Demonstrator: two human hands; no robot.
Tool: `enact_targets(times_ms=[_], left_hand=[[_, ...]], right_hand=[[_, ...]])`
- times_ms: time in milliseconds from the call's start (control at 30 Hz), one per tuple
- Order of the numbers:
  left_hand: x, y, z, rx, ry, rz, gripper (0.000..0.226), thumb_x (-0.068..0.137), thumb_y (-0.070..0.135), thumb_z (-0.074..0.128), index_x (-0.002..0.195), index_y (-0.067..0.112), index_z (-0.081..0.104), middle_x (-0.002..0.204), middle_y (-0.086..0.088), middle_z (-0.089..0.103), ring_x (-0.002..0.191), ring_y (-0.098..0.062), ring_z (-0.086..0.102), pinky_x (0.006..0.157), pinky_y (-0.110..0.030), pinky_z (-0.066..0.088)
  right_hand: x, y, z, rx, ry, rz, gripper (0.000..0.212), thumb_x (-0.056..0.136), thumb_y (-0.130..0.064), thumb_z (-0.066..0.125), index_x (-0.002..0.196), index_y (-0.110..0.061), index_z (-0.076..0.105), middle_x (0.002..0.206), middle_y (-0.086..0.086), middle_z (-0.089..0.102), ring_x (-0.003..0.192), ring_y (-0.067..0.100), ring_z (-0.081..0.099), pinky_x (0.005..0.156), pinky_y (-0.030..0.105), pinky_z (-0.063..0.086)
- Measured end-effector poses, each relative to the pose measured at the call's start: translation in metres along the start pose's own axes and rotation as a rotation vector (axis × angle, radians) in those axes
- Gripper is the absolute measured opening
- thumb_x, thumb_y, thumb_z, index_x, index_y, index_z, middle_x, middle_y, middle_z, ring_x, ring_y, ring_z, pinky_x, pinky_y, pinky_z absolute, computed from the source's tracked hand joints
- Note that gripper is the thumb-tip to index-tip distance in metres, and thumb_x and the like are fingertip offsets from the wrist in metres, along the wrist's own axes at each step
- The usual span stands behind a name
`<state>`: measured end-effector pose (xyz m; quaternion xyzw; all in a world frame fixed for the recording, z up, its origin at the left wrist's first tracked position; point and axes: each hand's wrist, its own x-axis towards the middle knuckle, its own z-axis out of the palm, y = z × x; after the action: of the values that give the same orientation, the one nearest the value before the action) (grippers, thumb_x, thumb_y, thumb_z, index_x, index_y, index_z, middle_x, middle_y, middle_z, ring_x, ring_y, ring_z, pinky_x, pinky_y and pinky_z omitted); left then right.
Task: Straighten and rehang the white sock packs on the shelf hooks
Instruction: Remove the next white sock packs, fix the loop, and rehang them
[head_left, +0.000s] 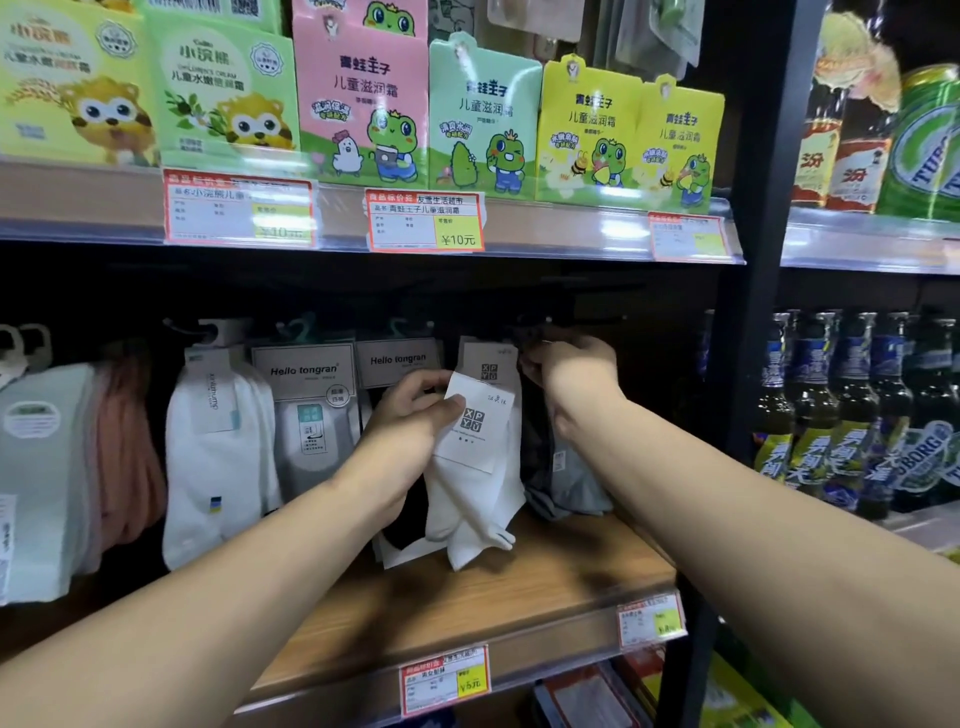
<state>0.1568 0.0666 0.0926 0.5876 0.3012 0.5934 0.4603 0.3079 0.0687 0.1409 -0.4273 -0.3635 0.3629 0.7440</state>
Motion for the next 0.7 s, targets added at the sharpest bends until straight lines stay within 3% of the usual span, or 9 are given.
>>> enact_targets(times_ms=[133,233,367,533,700], left_hand=[[-0.004,-0.002,-0.004,0.015,-0.046,0.009,0.020,0.090,0.003,0.060,0.099,0.020,0.065,0.076,0.006,0.074,0.073,-0.009,0.069,0.066,-0.016,0.050],[-0.010,-0.001,-0.007,0.029,-0.093,0.008,0.020,0.090,0.004,0.061,0.100,0.022,0.064,0.075,0.007,0.075,0.076,-0.010,0.069,0.068,-0.018,0.050],[-0.020,-0.003,-0.011,0.078,-0.147,-0.019,0.021,0.088,0.006,0.063,0.104,0.021,0.064,0.087,0.000,0.074,0.081,-0.014,0.067,0.074,-0.022,0.049],[-0.035,-0.004,-0.016,0.100,-0.258,-0.039,0.021,0.089,0.006,0.062,0.105,0.021,0.064,0.089,-0.004,0.072,0.084,-0.016,0.067,0.081,-0.028,0.049],[-0.048,-0.003,-0.016,0.114,-0.356,-0.041,0.020,0.091,0.002,0.059,0.105,0.014,0.063,0.084,-0.001,0.071,0.080,-0.012,0.065,0.070,-0.017,0.051]], right_hand=[[-0.026,0.003,-0.023,0.043,-0.049,0.031,0.014,0.089,0.006,0.062,0.087,-0.008,0.064,0.072,0.006,0.067,0.063,0.014,0.064,0.059,0.020,0.054],[-0.044,0.008,-0.044,-0.028,-0.103,0.030,0.004,0.090,-0.003,0.067,0.093,-0.006,0.067,0.081,0.008,0.072,0.073,0.016,0.070,0.061,0.017,0.058],[-0.065,0.010,-0.066,-0.083,-0.167,0.025,0.004,0.086,-0.009,0.074,0.084,-0.012,0.075,0.086,0.007,0.076,0.083,0.018,0.072,0.075,0.028,0.057],[-0.087,0.009,-0.079,-0.106,-0.239,0.022,0.006,0.080,-0.010,0.080,0.079,-0.016,0.079,0.070,-0.001,0.073,0.070,0.014,0.068,0.060,0.023,0.053],[-0.102,0.010,-0.087,-0.137,-0.308,-0.024,0.008,0.079,-0.005,0.078,0.086,-0.009,0.078,0.071,0.006,0.077,0.068,0.016,0.075,0.054,0.023,0.055]])
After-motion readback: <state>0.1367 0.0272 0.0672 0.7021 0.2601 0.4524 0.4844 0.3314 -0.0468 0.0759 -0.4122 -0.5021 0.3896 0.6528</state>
